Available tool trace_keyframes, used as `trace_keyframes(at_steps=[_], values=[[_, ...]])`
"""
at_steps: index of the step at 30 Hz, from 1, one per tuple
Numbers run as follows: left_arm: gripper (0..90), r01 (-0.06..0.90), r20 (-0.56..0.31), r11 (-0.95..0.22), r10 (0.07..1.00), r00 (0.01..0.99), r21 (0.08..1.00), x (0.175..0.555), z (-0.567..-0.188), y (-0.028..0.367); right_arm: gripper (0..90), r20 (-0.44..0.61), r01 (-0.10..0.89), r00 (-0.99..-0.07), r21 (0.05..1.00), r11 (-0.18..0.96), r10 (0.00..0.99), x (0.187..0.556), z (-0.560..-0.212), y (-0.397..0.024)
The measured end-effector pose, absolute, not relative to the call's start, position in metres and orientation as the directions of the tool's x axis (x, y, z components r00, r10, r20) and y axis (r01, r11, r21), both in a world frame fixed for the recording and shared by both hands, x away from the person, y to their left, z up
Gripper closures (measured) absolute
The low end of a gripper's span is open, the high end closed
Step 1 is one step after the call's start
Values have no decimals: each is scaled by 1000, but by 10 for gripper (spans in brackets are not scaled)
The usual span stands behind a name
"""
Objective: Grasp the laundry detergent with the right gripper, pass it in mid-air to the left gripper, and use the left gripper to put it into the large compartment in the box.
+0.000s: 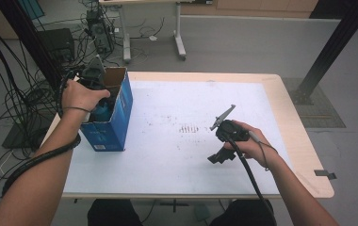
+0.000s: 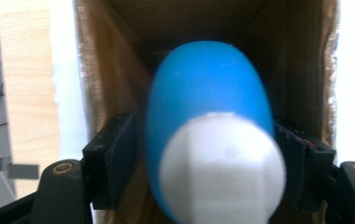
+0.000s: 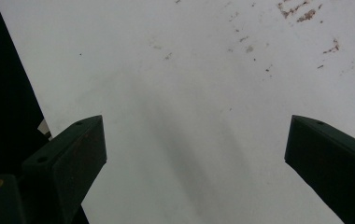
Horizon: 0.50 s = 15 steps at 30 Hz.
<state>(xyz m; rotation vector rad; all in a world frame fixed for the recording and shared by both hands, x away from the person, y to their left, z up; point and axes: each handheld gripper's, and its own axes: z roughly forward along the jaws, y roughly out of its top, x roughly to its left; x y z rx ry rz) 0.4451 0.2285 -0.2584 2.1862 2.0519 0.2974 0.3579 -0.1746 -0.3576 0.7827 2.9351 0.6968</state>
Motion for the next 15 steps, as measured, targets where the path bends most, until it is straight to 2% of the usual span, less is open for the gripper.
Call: trace_keyframes(at_steps=[15], values=[[237, 967, 41, -69, 997, 61, 244, 439, -237, 227, 53, 86, 463, -875, 433, 773, 476, 356, -355, -174]])
